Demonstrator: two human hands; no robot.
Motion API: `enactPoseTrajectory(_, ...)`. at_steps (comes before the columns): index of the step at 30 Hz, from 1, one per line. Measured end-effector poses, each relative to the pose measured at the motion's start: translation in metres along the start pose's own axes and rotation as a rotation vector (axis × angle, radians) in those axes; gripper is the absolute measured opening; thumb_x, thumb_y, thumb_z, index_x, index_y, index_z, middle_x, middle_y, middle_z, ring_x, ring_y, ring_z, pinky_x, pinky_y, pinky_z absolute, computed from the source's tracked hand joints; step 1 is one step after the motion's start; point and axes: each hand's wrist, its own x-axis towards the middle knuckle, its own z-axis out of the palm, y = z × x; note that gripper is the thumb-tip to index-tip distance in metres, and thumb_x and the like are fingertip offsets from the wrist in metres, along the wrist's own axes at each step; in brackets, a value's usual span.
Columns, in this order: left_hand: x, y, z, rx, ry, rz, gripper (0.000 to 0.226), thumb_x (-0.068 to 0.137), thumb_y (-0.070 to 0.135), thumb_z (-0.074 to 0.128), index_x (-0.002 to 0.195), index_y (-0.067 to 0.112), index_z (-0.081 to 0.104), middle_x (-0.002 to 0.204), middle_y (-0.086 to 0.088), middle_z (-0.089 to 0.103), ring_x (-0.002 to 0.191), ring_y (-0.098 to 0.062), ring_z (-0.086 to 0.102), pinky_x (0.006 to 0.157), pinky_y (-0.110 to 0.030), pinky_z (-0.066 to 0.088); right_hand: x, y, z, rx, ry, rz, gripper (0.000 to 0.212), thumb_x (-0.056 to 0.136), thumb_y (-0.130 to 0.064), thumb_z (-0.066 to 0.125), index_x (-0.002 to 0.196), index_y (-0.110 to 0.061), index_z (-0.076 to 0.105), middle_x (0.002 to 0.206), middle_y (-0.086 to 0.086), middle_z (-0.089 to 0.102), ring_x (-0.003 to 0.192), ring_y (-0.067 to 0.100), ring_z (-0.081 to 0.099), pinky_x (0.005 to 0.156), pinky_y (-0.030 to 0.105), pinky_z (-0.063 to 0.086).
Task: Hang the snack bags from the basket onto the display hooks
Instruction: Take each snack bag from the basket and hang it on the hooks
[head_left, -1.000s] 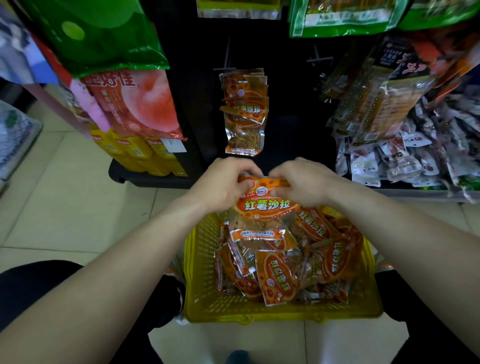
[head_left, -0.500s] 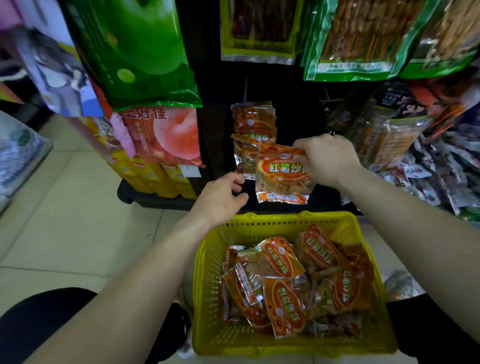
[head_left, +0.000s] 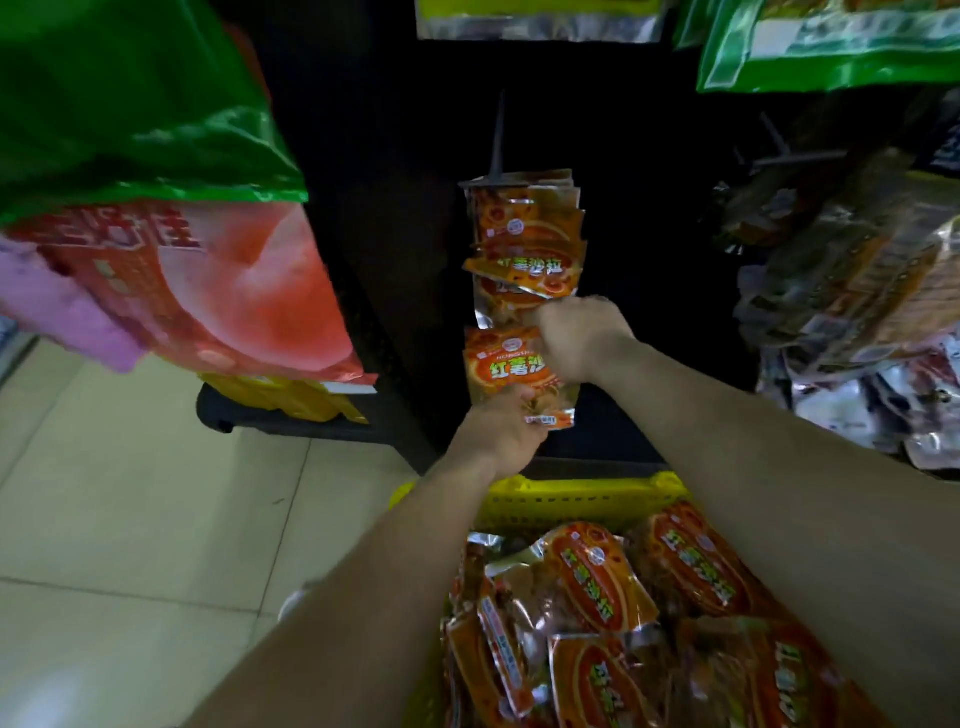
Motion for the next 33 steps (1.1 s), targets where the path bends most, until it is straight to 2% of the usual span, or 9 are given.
enactPoseTrajectory(3,0.024,-0.007,0.019,-0.051,-0.019,-0.021,0.055,0.094,0.03,0.06,0.144,0.04,0.039,0.137,-0.001,0.056,0.105,-0.02,0.06,0.084,-0.031,0.049,0.03,0.006,0.01,0.034,0.053,-0.005,0.032,0.093,-0.025,0.057,0.125,-0.027,0.06,0.11,0.007,0.066,0.098,0.029,0.064,0.075,0.034,0.049)
enactPoseTrajectory(8,0.056,-0.006,0.031,-0.01,0.016,-0.047,0.073,0.095,0.033,0.058,0.155,0.043,0.018,0.152,0.002,0.043,0.129,-0.024,0.05,0.103,-0.036,0.045,0.063,0.022,0.012,-0.016,0.099,-0.033,0.032,0.092,-0.029,0.057,0.124,-0.031,0.061,0.125,0.004,0.063,0.109,0.029,0.062,0.087,0.038,0.051)
enactPoseTrajectory(10,0.065,-0.003,0.033,0.037,0.041,-0.031,0.074,0.096,0.034,0.056,0.156,0.042,0.014,0.155,0.004,0.039,0.133,-0.023,0.047,0.102,-0.036,0.043,0.067,0.027,0.012,0.001,0.108,-0.072,0.034,0.094,-0.034,0.055,0.127,-0.033,0.061,0.134,0.002,0.058,0.119,0.03,0.056,0.097,0.041,0.047)
enactPoseTrajectory(12,0.07,-0.001,0.034,0.092,0.071,-0.022,0.074,0.097,0.035,0.055,0.156,0.043,0.011,0.156,0.006,0.038,0.134,-0.023,0.046,0.1,-0.037,0.043,0.07,0.031,0.009,0.018,0.135,-0.082,0.033,0.094,-0.037,0.054,0.127,-0.032,0.061,0.131,0.002,0.06,0.118,0.03,0.056,0.099,0.041,0.045)
enactPoseTrajectory(16,0.076,-0.003,0.032,0.167,0.097,-0.065,0.074,0.096,0.039,0.053,0.154,0.049,0.008,0.15,0.005,0.044,0.122,-0.023,0.055,0.092,-0.041,0.051,0.067,0.027,0.005,0.057,0.145,0.016,0.029,0.092,-0.036,0.056,0.12,-0.031,0.061,0.105,0.005,0.068,0.099,0.03,0.064,0.091,0.04,0.043)
enactPoseTrajectory(19,0.074,-0.008,0.028,0.195,0.065,-0.1,0.076,0.096,0.041,0.053,0.154,0.049,0.004,0.154,0.002,0.04,0.126,-0.026,0.052,0.09,-0.039,0.048,0.061,0.028,0.006,0.025,0.192,0.058,0.037,0.088,-0.034,0.06,0.124,-0.025,0.055,0.114,0.007,0.064,0.107,0.03,0.059,0.092,0.042,0.042)
enactPoseTrajectory(22,0.068,-0.015,0.023,0.182,0.036,-0.14,0.078,0.097,0.041,0.053,0.155,0.047,0.001,0.157,-0.003,0.035,0.133,-0.03,0.046,0.099,-0.042,0.044,0.048,0.035,0.005,0.04,0.246,0.098,0.052,0.085,-0.036,0.064,0.131,-0.02,0.048,0.127,0.01,0.057,0.117,0.033,0.052,0.093,0.044,0.043)
enactPoseTrajectory(28,0.043,-0.018,0.013,0.133,0.003,-0.124,0.077,0.097,0.037,0.055,0.155,0.048,0.005,0.16,-0.003,0.031,0.136,-0.027,0.044,0.108,-0.045,0.043,0.007,0.038,0.006,0.081,0.218,0.133,0.067,0.086,-0.047,0.062,0.142,-0.02,0.037,0.135,0.011,0.048,0.12,0.033,0.048,0.093,0.047,0.044)
enactPoseTrajectory(33,0.013,-0.013,0.002,0.158,0.023,-0.09,0.075,0.095,0.037,0.055,0.156,0.045,0.012,0.16,-0.002,0.032,0.138,-0.027,0.042,0.11,-0.039,0.04,-0.036,0.033,-0.002,0.126,0.225,0.17,0.062,0.09,-0.042,0.057,0.144,-0.019,0.036,0.14,0.011,0.045,0.124,0.034,0.046,0.096,0.048,0.045)
